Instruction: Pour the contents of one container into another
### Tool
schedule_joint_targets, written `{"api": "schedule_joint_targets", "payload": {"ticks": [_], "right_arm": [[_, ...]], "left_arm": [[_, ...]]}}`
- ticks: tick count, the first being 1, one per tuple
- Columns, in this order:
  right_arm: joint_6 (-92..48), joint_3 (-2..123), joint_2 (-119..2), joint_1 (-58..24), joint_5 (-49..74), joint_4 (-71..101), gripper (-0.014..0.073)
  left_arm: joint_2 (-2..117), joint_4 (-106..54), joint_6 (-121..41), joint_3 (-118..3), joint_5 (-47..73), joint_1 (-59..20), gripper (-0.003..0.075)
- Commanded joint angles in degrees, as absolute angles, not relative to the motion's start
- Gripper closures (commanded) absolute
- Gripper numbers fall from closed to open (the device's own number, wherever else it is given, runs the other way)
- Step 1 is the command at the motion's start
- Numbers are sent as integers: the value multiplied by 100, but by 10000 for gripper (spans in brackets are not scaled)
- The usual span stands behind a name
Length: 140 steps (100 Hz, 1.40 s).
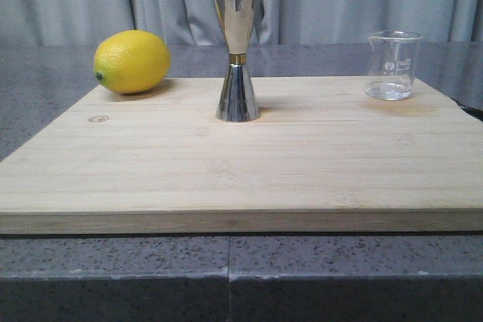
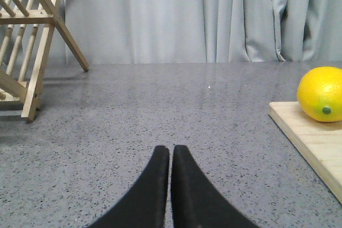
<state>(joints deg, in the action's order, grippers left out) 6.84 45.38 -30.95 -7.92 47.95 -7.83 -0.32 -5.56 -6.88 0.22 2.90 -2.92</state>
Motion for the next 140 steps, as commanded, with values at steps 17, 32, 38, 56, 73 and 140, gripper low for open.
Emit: {"api": "schedule_joint_targets", "payload": {"ticks": [17, 32, 38, 56, 73, 140], "right_arm": [[645, 4368, -2537, -447, 4165, -853, 666], [645, 3471, -1776, 40, 3037, -363, 666], [645, 2957, -1465, 147, 2391, -113, 666], [645, 1451, -656, 292, 1047, 68, 666], [645, 352, -44, 297, 109, 68, 666], [598, -120, 170, 297, -272, -583, 666]], "left_arm": [[-162, -613, -678, 189, -145, -279, 739], [-162, -613, -678, 189, -145, -279, 739], [-162, -613, -678, 189, -145, -279, 739], [-162, -613, -678, 189, -145, -279, 739], [-162, -613, -678, 189, -145, -279, 739], [-162, -613, -678, 189, -145, -279, 739]]}}
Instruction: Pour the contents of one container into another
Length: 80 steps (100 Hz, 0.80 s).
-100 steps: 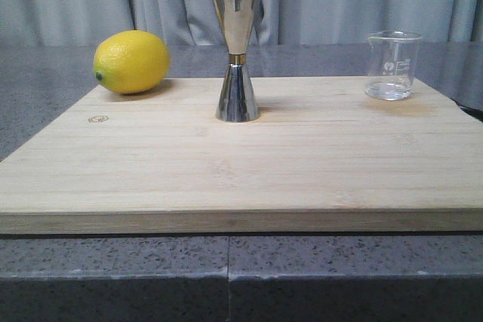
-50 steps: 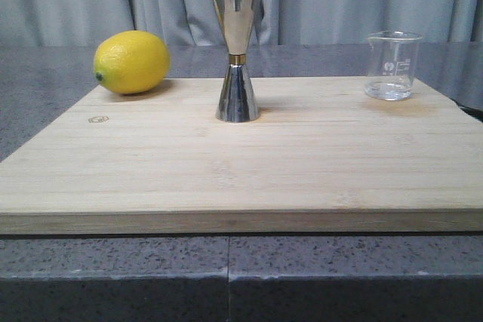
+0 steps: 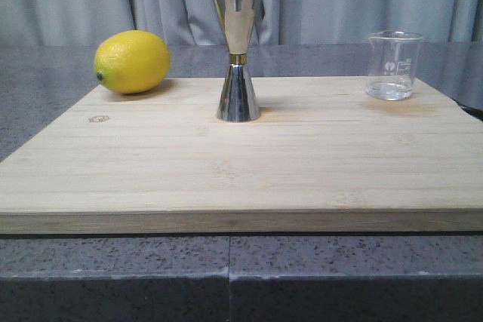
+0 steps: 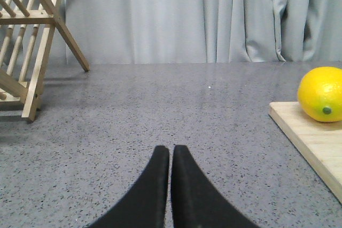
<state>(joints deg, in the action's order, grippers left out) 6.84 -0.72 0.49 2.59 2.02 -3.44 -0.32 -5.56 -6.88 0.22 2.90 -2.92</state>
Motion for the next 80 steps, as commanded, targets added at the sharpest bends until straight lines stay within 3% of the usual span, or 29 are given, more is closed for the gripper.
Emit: {"api": "schedule_joint_targets", "payload": {"ticks": [1, 80], "right_arm": [[539, -120, 170, 297, -272, -583, 666], [142, -120, 170, 297, -615, -310, 666]], "left_arm": [[-162, -613, -678, 189, -145, -279, 739], [-162, -613, -678, 189, -145, -279, 739]]}}
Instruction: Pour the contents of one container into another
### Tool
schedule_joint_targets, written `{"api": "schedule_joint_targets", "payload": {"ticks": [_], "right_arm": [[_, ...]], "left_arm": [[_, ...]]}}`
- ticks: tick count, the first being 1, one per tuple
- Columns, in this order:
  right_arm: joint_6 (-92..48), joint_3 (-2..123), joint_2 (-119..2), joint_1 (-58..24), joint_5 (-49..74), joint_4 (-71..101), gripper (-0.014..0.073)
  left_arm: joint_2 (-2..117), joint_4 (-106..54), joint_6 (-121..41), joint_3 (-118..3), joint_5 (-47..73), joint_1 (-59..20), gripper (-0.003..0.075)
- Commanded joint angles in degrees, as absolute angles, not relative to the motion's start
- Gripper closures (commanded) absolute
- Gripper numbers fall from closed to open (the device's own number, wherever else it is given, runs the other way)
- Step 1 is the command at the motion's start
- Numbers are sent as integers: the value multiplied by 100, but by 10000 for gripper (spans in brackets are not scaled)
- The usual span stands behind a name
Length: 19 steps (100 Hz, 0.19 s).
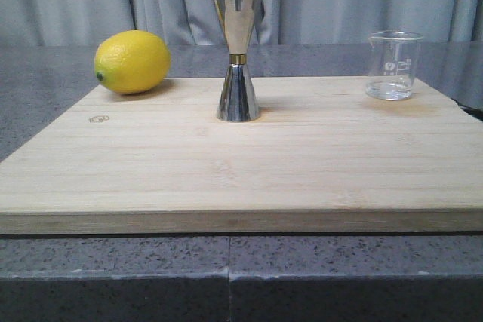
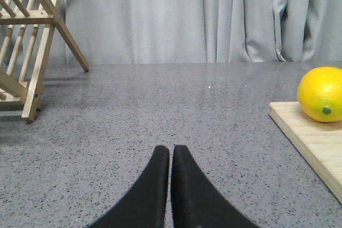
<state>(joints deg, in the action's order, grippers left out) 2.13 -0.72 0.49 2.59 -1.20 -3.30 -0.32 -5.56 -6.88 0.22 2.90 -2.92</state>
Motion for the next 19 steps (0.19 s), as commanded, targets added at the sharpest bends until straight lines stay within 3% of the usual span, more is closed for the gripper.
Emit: {"api": "schedule_joint_targets", "payload": {"ticks": [1, 19], "right_arm": [[142, -120, 170, 297, -615, -310, 666], [142, -120, 170, 297, -615, -310, 666]], "left_arm": [[-162, -613, -678, 189, -145, -279, 739], [-162, -613, -678, 189, -145, -279, 739]]}}
